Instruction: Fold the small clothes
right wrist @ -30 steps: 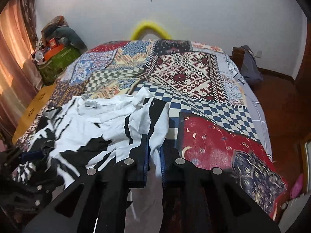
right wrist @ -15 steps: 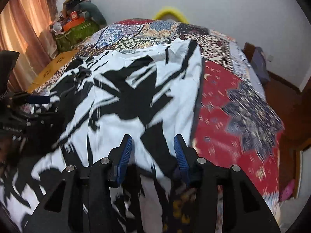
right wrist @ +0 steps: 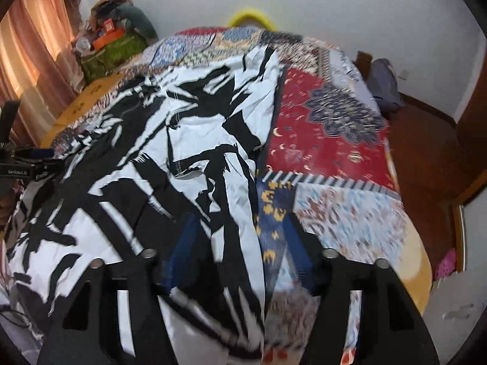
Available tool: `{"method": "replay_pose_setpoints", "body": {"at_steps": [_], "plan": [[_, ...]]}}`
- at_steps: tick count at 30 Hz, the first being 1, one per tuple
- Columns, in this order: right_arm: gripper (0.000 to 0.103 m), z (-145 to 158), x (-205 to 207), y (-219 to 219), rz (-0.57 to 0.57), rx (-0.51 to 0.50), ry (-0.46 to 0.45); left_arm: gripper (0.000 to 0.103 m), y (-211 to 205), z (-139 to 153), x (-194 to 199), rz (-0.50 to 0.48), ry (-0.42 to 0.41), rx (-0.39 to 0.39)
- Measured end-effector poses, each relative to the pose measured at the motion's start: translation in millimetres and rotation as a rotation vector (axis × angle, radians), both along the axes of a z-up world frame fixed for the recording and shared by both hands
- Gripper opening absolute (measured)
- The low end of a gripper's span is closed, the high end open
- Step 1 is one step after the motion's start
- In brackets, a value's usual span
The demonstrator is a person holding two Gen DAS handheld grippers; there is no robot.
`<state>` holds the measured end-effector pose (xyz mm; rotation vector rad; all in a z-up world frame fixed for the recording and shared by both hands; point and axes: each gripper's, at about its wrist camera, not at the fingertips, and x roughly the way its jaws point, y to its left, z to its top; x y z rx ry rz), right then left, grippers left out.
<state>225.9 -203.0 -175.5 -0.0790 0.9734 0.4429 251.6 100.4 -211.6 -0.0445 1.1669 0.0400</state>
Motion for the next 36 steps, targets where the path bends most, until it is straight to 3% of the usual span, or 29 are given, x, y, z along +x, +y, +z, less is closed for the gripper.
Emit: {"method": "replay_pose_setpoints", "body": {"at_steps": [6, 13, 17, 19, 21, 25, 28, 32, 36], "plan": [[0.064, 13, -32, -12, -0.051, 0.049, -0.02, 0.085, 47, 12, -48, 0.103, -0.021, -0.021], [0.066, -17, -62, -22, -0.095, 0.042, 0.06, 0.085, 84, -4, -95, 0.189, 0.018, -0.088], [0.066, -36, -72, -34, -0.125, 0.078, 0.137, 0.085, 86, -15, -111, 0.197, 0.037, -0.181], [0.066, -41, -77, -37, -0.131, 0.098, 0.164, 0.079, 78, -21, -116, 0.172, 0.048, -0.218], [0.066, -45, -81, -36, -0.119, 0.104, 0.178, 0.078, 66, -22, -119, 0.138, 0.038, -0.178], [0.063, -47, -87, -28, -0.088, 0.104, 0.169, 0.049, 52, -18, -120, 0.088, 0.014, -0.174], [0.043, -48, -89, -24, -0.068, 0.146, 0.18, 0.024, 44, -15, -118, 0.07, 0.013, -0.192], [0.011, -44, -90, -17, -0.034, 0.176, 0.188, 0.009, 35, -9, -115, 0.055, 0.011, -0.182], [0.009, -31, -88, -10, -0.003, 0.189, 0.155, 0.006, 32, 8, -114, 0.048, -0.036, -0.172]]}}
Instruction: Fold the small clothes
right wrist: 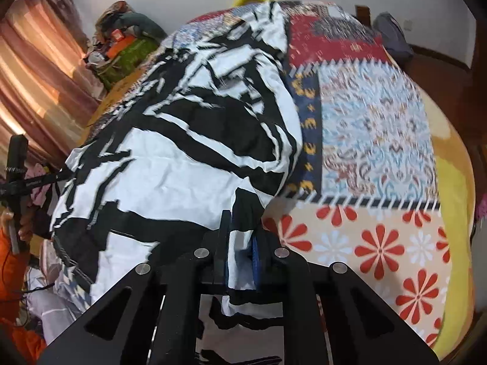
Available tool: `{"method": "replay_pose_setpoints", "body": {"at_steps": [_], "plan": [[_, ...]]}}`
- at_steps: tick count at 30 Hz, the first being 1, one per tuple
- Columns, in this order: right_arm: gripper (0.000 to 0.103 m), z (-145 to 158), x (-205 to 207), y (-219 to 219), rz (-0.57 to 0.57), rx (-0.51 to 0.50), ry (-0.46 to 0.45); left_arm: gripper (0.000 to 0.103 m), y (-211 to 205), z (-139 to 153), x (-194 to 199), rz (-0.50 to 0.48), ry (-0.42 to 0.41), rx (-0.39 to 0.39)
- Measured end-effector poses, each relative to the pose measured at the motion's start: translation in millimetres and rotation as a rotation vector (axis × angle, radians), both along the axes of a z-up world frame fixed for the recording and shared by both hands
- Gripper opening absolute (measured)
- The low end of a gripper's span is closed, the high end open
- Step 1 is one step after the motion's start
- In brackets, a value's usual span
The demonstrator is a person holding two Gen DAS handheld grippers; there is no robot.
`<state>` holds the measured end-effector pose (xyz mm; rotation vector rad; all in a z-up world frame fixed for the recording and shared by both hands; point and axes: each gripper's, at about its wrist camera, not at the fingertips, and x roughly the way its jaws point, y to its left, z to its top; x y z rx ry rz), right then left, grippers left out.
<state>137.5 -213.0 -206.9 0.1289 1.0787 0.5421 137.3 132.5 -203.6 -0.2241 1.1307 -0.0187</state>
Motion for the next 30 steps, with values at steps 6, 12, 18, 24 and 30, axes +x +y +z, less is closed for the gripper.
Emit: {"method": "replay_pose_setpoints", "body": {"at_steps": [6, 12, 18, 24, 30], "plan": [[0.009, 33, 11, 6, 0.02, 0.048, -0.089, 0.005, -3, 47, 13, -0.003, -0.124, 0.009], [0.008, 74, 42, 11, 0.023, 0.088, -0.195, 0.005, -4, 93, 48, -0.002, -0.229, -0.013], [0.008, 94, 93, 18, 0.001, 0.045, -0.274, 0.005, 5, 107, 108, 0.028, -0.264, 0.028], [0.008, 81, 170, 11, -0.077, 0.032, -0.235, 0.005, 32, 80, 177, 0.102, -0.205, 0.06], [0.009, 45, 232, 6, -0.123, 0.013, -0.136, 0.005, 62, 18, 234, 0.153, -0.08, 0.084]]}}
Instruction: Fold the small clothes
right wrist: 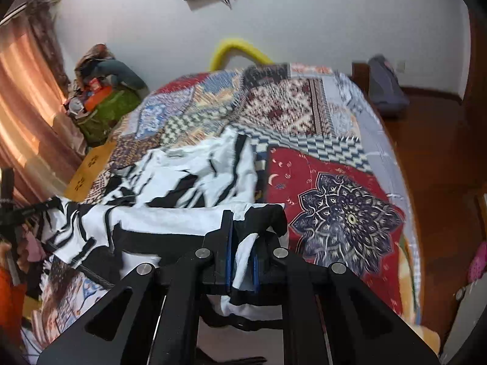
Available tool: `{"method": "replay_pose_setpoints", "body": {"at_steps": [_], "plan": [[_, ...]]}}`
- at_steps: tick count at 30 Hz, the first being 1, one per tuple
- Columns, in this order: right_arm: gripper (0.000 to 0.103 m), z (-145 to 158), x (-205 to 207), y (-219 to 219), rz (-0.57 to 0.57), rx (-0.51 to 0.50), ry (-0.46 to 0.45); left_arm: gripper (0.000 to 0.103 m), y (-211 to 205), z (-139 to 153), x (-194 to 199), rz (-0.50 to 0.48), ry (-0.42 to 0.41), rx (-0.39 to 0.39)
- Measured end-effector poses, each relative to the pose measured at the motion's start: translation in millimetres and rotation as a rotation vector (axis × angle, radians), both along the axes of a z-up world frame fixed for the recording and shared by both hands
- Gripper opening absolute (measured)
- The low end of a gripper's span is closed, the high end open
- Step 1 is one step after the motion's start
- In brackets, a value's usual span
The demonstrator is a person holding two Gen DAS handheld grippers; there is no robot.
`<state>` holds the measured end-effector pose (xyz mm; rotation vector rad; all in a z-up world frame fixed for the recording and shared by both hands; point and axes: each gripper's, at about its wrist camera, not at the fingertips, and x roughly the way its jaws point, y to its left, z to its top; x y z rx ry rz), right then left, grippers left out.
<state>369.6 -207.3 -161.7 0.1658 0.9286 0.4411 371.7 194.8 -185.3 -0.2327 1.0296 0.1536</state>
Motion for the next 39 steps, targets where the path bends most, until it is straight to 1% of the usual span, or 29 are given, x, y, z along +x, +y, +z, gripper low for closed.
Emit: {"method": "replay_pose_setpoints", "body": {"at_steps": [1, 3, 5, 7, 9, 11, 12, 13, 14, 16, 17, 18, 20, 23, 26, 28, 30, 36, 39], "plan": [[0.009, -3, 3, 0, 0.001, 0.0, 0.008, 0.005, 3, -13, 7, -0.001, 0.027, -0.002], [0.009, -11, 9, 1, 0.014, -0.014, 0.023, 0.006, 5, -29, 15, -0.005, 0.063, -0.005], [0.012, -13, 13, 1, 0.02, -0.024, 0.039, 0.007, 7, -36, 18, 0.005, 0.077, -0.018], [0.015, -10, 14, -3, 0.014, -0.015, 0.05, 0.011, 11, -36, 17, 0.012, 0.079, -0.042], [0.02, -4, 13, -9, 0.0, -0.001, 0.047, 0.019, 13, -29, 15, 0.02, 0.073, -0.027], [0.021, 6, 9, -15, -0.016, 0.016, 0.032, 0.041, 13, -15, 9, 0.021, 0.055, 0.02], [0.022, 13, 5, -19, -0.021, 0.025, 0.027, 0.046, 13, -4, 3, 0.017, 0.028, 0.037], [0.022, 18, 1, -22, -0.026, 0.027, 0.021, 0.056, 14, 3, -2, 0.015, 0.009, 0.042], [0.025, 21, -2, -23, -0.03, 0.022, 0.013, 0.061, 14, 11, -7, 0.016, -0.011, 0.047], [0.04, 32, -14, -27, -0.048, -0.008, -0.029, 0.062, 14, 23, -19, 0.013, -0.035, 0.049], [0.052, 36, -19, -28, -0.062, -0.027, -0.056, 0.063, 14, 27, -25, 0.01, -0.037, 0.045], [0.056, 43, -28, -31, -0.072, -0.044, -0.099, 0.063, 13, 29, -31, 0.004, -0.035, 0.042], [0.056, 49, -38, -34, -0.068, -0.056, -0.132, 0.065, 8, 28, -40, -0.004, -0.02, 0.039], [0.056, 50, -53, -33, -0.04, -0.06, -0.124, 0.065, -5, 20, -56, -0.039, 0.001, 0.038], [0.056, 44, -68, -23, -0.002, -0.097, -0.121, 0.065, -27, 6, -69, -0.094, 0.027, 0.071], [0.056, 37, -79, -11, 0.038, -0.133, -0.122, 0.065, -47, -3, -76, -0.147, 0.047, 0.115], [0.056, 31, -87, 0, 0.071, -0.154, -0.12, 0.065, -64, -11, -79, -0.195, 0.053, 0.141], [0.056, 2, -94, 54, 0.221, -0.231, -0.106, 0.066, -99, -35, -67, -0.273, 0.089, 0.153], [0.056, -10, -94, 74, 0.268, -0.258, -0.098, 0.066, -109, -46, -59, -0.295, 0.103, 0.163]]}}
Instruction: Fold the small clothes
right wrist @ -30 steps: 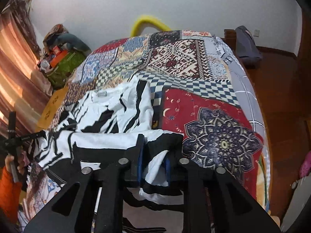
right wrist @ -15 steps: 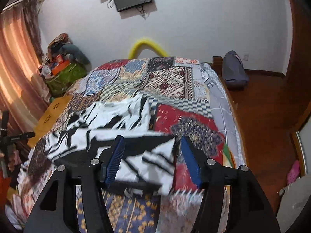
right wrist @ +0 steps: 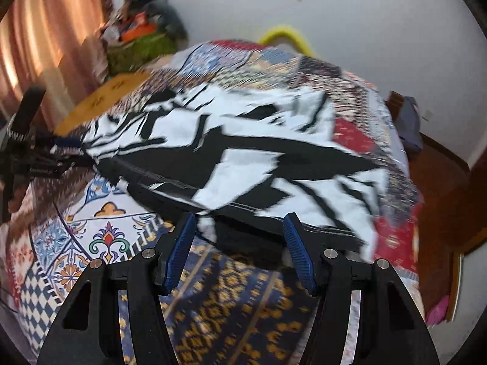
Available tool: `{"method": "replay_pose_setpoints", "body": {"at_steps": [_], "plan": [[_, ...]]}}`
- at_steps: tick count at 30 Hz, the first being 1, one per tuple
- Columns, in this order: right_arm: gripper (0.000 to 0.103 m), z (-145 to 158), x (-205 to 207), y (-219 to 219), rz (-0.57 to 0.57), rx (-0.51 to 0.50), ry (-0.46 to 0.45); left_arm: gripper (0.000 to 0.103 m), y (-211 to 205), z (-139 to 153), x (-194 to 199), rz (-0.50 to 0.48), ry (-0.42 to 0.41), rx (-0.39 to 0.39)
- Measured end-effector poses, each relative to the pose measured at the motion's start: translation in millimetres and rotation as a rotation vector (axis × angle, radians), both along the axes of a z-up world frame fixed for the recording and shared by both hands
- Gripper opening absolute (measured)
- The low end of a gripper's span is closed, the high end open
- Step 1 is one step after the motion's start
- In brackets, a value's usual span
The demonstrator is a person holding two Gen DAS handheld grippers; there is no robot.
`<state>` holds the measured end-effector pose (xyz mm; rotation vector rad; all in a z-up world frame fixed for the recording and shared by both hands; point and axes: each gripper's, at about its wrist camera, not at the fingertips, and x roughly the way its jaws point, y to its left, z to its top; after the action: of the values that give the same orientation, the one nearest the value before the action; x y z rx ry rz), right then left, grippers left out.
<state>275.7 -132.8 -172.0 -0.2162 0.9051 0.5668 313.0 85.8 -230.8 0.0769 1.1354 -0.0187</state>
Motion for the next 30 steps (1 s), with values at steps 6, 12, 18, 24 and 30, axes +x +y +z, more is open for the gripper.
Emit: {"method": "replay_pose_setpoints", "body": {"at_steps": [6, 12, 18, 24, 30], "plan": [[0.056, -22, 7, 36, 0.078, -0.057, 0.004, 0.072, -10, -12, 6, -0.058, -0.019, 0.077], [0.055, -34, 15, 51, 0.118, -0.088, -0.003, 0.06, -13, -11, 6, -0.109, -0.056, 0.123], [0.008, -33, 22, 51, 0.123, -0.091, 0.013, 0.007, -13, -4, 19, -0.099, -0.087, 0.149], [0.007, -5, 30, 49, 0.124, -0.064, -0.048, 0.004, -11, 39, 41, -0.076, -0.186, 0.135], [0.007, 26, 64, 46, 0.076, -0.03, -0.115, 0.004, -5, 75, 81, -0.046, -0.239, 0.109]]}}
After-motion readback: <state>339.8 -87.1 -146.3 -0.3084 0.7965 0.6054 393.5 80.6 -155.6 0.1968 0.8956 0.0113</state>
